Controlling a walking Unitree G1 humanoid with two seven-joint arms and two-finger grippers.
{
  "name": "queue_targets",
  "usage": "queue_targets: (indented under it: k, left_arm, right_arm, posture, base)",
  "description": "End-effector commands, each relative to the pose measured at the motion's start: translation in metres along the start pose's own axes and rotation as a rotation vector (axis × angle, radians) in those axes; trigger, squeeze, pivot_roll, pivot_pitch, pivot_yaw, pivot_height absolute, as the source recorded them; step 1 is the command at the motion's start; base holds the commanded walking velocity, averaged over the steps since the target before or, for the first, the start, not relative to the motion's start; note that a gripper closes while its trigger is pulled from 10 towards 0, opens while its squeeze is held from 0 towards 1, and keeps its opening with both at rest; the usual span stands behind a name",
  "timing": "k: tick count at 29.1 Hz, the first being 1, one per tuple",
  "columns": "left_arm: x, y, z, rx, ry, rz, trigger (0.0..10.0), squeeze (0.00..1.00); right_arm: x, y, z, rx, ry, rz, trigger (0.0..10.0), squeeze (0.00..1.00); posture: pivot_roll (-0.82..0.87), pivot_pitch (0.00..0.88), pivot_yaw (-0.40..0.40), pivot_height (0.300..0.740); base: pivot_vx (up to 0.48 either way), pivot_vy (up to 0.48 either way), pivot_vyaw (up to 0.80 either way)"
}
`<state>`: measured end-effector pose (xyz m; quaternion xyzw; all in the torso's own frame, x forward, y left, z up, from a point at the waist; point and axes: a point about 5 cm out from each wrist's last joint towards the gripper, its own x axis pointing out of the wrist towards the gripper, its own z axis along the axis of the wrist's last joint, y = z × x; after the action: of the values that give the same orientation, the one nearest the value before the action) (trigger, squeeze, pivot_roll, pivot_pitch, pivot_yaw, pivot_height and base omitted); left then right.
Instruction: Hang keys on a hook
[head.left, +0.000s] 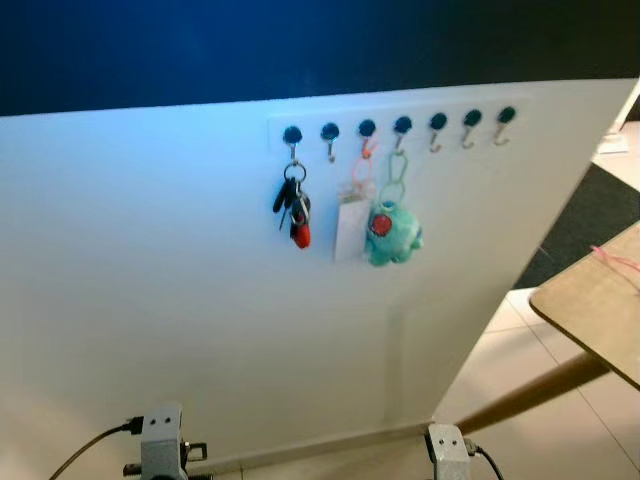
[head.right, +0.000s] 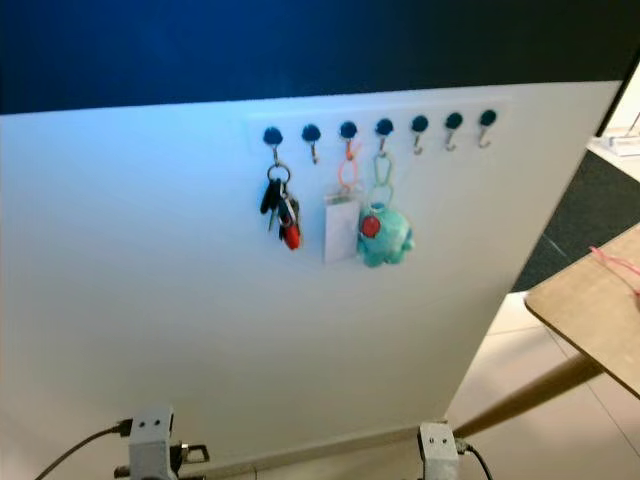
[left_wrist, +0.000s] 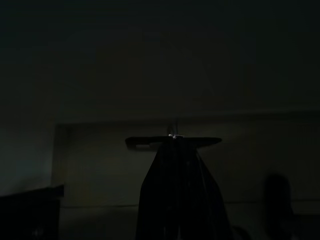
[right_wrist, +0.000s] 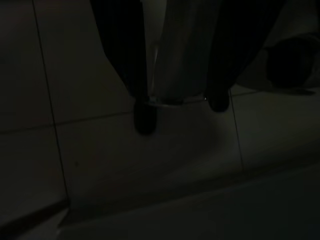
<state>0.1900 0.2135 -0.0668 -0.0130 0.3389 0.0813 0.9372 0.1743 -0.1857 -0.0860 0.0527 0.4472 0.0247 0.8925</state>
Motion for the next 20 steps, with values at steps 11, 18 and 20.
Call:
queue_targets:
  k: [11,18,20]
  left_arm:
    - [0.002,-0.001,0.005,0.017,-0.016,0.006,10.0,0.00]
    - [0.003,0.001,0.008,0.068,-0.013,0.008,10.0,0.00]
    - [0.003,0.001,0.008,0.068,-0.009,0.012,10.0,0.00]
  right_arm:
    - [0.000,0.004,-0.002,0.029,-0.001,0.003,10.0,0.00]
    - [0.001,0.006,-0.001,0.039,-0.011,0.005,10.0,0.00]
    - [0.001,0.006,-0.001,0.039,-0.012,0.005,10.0,0.00]
  posture:
    - [0.03,0.062,0.031,0.740]
    - [0.03,0.061,0.039,0.740]
    - [0.03,0.061,0.038,0.740]
  base:
    - [-0.300,0.000,0.00]
    - [0.000,0.000,0.00]
    - [0.000,-0.270,0.00]
